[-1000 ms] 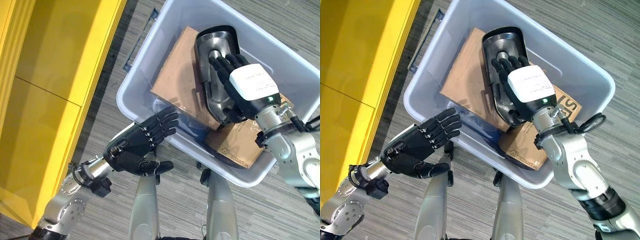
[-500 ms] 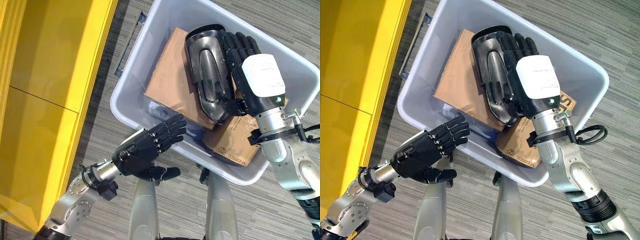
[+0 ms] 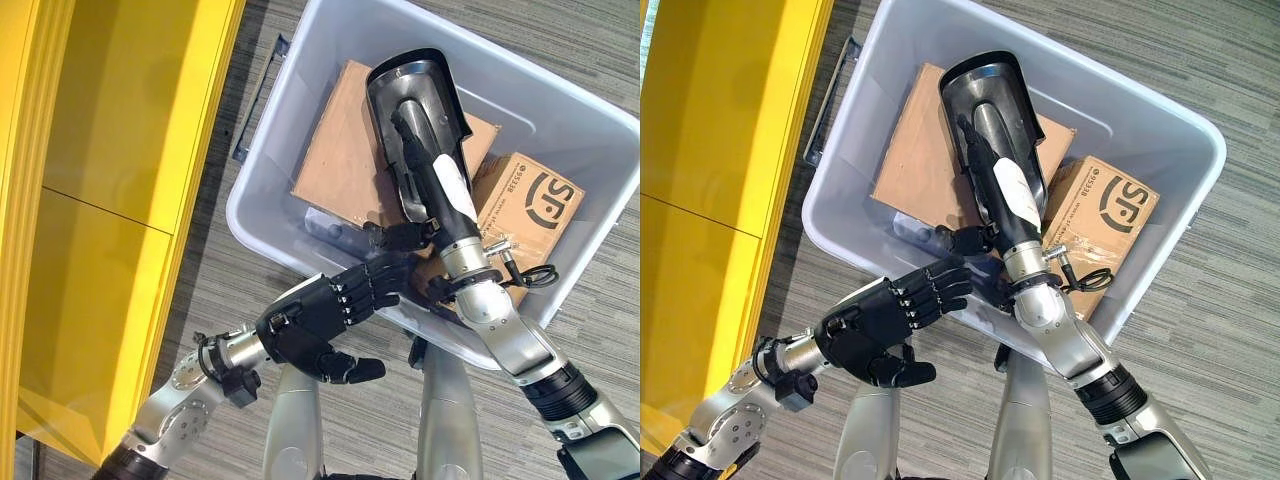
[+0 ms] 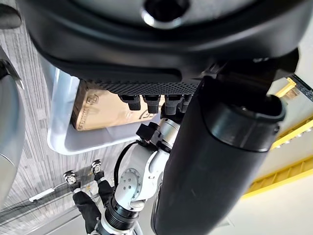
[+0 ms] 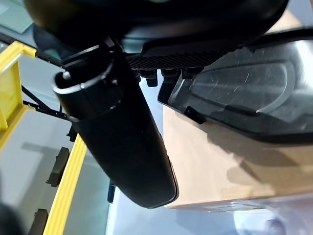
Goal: Move parts from the plastic box to the shelf.
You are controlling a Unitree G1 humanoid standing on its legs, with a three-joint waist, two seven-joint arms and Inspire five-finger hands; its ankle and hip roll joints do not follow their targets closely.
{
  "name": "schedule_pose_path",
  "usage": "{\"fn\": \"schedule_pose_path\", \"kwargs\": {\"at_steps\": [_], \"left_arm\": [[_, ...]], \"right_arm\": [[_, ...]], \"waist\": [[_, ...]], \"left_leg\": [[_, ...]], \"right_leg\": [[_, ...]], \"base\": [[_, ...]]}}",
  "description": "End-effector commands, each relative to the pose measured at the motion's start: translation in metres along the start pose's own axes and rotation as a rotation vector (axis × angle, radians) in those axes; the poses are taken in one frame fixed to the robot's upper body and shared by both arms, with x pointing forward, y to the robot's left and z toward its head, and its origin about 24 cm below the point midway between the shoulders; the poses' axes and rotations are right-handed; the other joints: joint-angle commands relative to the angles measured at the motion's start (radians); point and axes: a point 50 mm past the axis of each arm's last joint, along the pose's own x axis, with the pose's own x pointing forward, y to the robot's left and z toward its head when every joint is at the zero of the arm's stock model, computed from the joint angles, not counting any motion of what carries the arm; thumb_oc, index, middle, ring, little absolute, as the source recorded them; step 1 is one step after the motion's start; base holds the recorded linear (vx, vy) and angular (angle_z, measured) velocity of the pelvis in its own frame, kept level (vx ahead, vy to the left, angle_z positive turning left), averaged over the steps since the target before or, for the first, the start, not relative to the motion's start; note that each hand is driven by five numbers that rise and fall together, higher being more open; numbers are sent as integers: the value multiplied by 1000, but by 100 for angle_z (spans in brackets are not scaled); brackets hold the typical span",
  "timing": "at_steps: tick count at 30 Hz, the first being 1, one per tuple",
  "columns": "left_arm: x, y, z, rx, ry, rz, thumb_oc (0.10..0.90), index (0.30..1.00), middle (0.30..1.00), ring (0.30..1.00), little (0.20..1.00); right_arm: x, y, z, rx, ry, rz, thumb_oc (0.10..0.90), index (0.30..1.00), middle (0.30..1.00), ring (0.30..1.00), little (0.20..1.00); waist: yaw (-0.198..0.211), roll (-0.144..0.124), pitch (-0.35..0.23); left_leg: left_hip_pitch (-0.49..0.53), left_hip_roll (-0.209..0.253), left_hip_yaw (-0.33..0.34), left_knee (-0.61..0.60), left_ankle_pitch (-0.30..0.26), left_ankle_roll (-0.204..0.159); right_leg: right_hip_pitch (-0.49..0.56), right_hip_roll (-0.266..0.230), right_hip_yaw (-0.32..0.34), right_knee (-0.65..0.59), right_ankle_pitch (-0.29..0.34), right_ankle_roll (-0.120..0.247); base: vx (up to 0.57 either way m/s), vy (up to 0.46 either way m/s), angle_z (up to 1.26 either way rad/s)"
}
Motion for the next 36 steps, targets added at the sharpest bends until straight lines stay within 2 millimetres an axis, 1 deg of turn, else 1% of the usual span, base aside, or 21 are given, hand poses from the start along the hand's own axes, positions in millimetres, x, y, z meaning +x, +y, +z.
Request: {"fn": "schedule_pose_path", "kwargs": {"at_steps": [1,3,6,8,9,11,17,18,19,20,21,22,23,26,29,33,35,36], "left_arm": [[16,-28,8,39,-125,-168,900,1000,1000,1000,1000],[16,-28,6,38,-126,-167,900,1000,1000,1000,1000],[17,-28,3,32,-133,-166,900,1000,1000,1000,1000],[18,-29,3,32,-133,-166,900,1000,1000,1000,1000],[19,-30,0,22,-137,-166,900,1000,1000,1000,1000],[19,-31,-2,23,-140,-162,900,1000,1000,1000,1000],[19,-32,-7,17,-167,-137,900,1000,1000,1000,1000],[20,-32,-8,15,-171,-131,900,1000,1000,1000,1000],[20,-33,-11,9,-176,-129,900,1000,1000,1000,1000],[20,-33,-12,8,-176,-129,900,1000,1000,1000,1000],[20,-35,-15,2,-181,-131,900,1000,1000,1000,1000],[20,-36,-16,1,-185,-133,900,1000,1000,1000,1000],[21,-37,-17,-2,-191,-133,900,1000,1000,1000,1000],[21,-39,-20,-9,-203,-127,900,1000,1000,1000,1000],[22,-41,-22,-13,-211,-124,900,1000,1000,1000,1000],[23,-42,-23,-13,-213,-129,900,1000,1000,1000,1000],[23,-42,-24,-15,-213,-129,900,1000,1000,1000,1000],[24,-42,-23,-14,-214,-127,900,1000,1000,1000,1000]], "right_arm": [[19,-18,46,56,-263,-87,900,1000,1000,1000,1000],[21,-13,42,79,-244,-90,900,1000,1000,1000,1000],[22,-13,42,84,-237,-115,900,1000,1000,1000,1000],[22,-13,42,83,-235,-120,900,1000,1000,1000,1000],[23,-19,39,61,-221,-235,900,1000,1000,1000,1000],[23,-24,37,52,-229,-297,900,1000,1000,1000,1000],[26,-39,32,13,-199,-393,900,1000,1000,1000,1000],[27,-40,31,-6,-195,-413,900,1000,1000,1000,1000],[29,-44,31,-46,-196,-464,900,1000,1000,1000,1000],[29,-45,31,-54,-196,-479,900,1000,1000,1000,1000],[29,-50,33,-80,-212,-540,900,1000,1000,1000,1000],[29,-51,35,-87,-231,-563,900,1000,1000,1000,1000],[28,-56,41,-99,-280,-617,900,1000,1000,1000,1000],[29,-62,49,-96,-277,-587,900,1000,1000,1000,1000],[34,-54,49,-102,-230,-514,900,1000,1000,1000,1000],[36,-50,51,-109,-242,-491,900,1000,1000,1000,1000],[37,-49,54,-110,-255,-478,900,1000,1000,1000,1000],[39,-47,63,-144,-290,-457,900,1000,1000,1000,1000]], "waist": [[-7,66,-14],[-3,74,-14],[-2,84,-14],[-2,85,-14],[-2,96,-14],[-3,102,-14],[-6,120,-14],[-6,125,-14],[-3,136,-14],[-3,138,-14],[0,146,-14],[0,148,-14],[0,154,-14],[-5,161,-14],[-2,169,-14],[1,172,-14],[2,174,-14],[4,173,-14]], "left_leg": [[23,6,47,-36,-56,23],[26,3,46,-38,-55,23],[27,-1,48,-40,-54,22],[27,-1,49,-41,-54,22],[30,-7,52,-44,-55,25],[27,-8,54,-40,-57,25],[31,-17,61,-43,-60,25],[29,-19,62,-43,-60,25],[23,-24,64,-42,-59,26],[21,-25,65,-42,-59,26],[15,-28,66,-39,-60,27],[11,-28,67,-39,-60,28],[4,-30,69,-38,-59,28],[-1,-35,71,-39,-60,25],[-13,-36,76,-37,-59,26],[-23,-35,79,-35,-58,25],[-25,-35,80,-34,-57,25],[-29,-36,79,-33,-57,24]], "right_leg": [[59,43,16,2,-93,-9],[57,41,16,4,-95,-10],[51,38,17,8,-94,-11],[50,38,17,9,-94,-11],[46,35,20,10,-94,-13],[42,33,22,16,-96,-14],[33,27,28,25,-99,-14],[28,26,30,29,-102,-14],[18,23,31,39,-105,-16],[16,23,32,41,-106,-17],[8,20,33,45,-107,-19],[3,20,35,47,-107,-19],[-7,20,38,50,-107,-19],[-19,21,47,55,-107,-19],[-35,19,55,57,-106,-22],[-45,17,56,57,-105,-23],[-48,17,56,58,-103,-23],[-53,16,55,58,-102,-23]], "base": [[21,60,5],[21,50,4],[17,45,3],[13,34,0],[26,68,1],[27,67,1],[20,65,2],[21,92,-8],[18,83,-10],[18,89,-7],[11,52,-2],[11,76,0],[4,68,-1],[8,75,-2],[7,49,-9],[-2,4,-1],[-1,15,1],[0,0,0]]}}
